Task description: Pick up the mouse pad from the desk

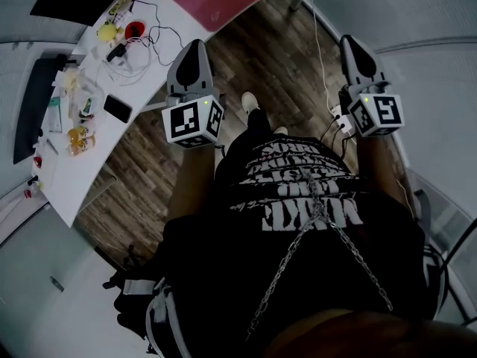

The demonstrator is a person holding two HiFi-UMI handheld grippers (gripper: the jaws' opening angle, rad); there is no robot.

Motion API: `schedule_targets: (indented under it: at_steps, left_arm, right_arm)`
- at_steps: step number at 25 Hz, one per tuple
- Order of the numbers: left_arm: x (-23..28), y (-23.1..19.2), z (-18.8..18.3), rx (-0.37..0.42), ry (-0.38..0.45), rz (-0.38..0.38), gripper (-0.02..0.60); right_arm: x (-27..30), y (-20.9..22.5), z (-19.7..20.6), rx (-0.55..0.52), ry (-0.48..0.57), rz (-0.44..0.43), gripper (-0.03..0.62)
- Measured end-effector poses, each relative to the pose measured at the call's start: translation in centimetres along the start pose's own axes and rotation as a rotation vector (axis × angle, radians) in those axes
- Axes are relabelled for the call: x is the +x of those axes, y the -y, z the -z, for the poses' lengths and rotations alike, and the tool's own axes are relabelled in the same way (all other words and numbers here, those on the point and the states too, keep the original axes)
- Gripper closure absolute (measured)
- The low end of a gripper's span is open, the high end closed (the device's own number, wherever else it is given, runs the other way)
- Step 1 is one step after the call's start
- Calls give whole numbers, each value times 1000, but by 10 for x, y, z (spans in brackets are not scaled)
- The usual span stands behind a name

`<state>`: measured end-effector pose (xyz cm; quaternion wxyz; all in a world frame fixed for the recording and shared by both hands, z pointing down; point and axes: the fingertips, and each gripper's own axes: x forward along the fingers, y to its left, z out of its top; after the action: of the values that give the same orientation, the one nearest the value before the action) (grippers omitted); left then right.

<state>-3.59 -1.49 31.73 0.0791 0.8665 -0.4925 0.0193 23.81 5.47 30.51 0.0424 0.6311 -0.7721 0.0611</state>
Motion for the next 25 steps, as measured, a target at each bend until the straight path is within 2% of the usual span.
schedule_targets:
  at_steps: [8, 13, 17, 22, 25]
  left_arm:
    - [40, -43, -5, -33, 2, 2, 575]
    - [65, -67, -7, -39, 1, 6, 575]
    - [85, -76, -4, -51, -16, 3, 575]
    - [113, -80, 2, -72, -43, -22, 575]
    - [125, -76, 2, -51, -53, -33, 575]
  right_arm:
    - [61, -6, -33, -80, -8, -16, 592]
    - [94, -11, -36, -56, 13, -11, 593]
    - [118, -12, -33, -37, -18, -40, 593]
    - [145, 10, -28, -19, -23, -58, 592]
    - [161, 25, -24, -2, -29, -69, 592]
